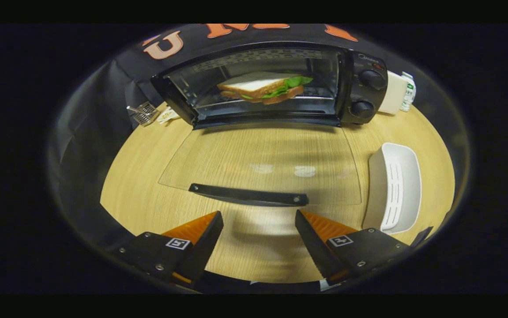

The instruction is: Open the toaster oven, put the food inside, and close the toaster oven door.

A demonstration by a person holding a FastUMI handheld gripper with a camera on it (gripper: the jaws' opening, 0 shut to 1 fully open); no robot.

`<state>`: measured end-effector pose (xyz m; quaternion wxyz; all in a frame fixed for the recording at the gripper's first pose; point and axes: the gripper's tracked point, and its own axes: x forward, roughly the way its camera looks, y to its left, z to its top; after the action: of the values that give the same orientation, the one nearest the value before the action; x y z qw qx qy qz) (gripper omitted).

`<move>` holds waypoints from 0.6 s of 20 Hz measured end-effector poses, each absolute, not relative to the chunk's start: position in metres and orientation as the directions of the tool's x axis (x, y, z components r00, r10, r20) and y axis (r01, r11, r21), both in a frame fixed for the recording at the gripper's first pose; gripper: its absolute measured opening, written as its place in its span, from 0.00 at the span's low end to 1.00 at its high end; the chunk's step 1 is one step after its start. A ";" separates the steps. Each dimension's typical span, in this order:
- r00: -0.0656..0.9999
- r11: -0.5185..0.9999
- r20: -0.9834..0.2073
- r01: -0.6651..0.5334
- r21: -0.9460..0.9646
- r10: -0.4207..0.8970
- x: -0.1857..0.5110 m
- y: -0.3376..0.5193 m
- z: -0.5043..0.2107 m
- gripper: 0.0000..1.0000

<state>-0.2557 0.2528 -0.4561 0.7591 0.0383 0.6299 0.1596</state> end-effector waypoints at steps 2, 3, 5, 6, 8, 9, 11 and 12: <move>0.134 0.946 -0.946 -0.181 0.270 0.296 -0.256 0.254 -0.458 0.97; 0.139 0.944 -0.941 -0.167 0.286 0.309 -0.254 0.254 -0.457 0.98; 0.158 0.934 -0.924 -0.138 0.329 0.349 -0.249 0.255 -0.447 0.98; 0.176 0.929 -0.914 -0.127 0.347 0.365 -0.244 0.255 -0.441 0.97; 0.201 0.926 -0.905 -0.128 0.356 0.376 -0.234 0.253 -0.427 0.97; 0.222 0.925 -0.900 -0.146 0.351 0.376 -0.225 0.253 -0.418 0.96; 0.285 0.910 -0.867 -0.201 0.362 0.408 -0.201 0.260 -0.397 0.97; 0.325 0.902 -0.845 -0.232 0.365 0.425 -0.185 0.264 -0.386 0.97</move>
<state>-0.1854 0.2642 -0.3861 0.8091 0.0889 0.5443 0.2031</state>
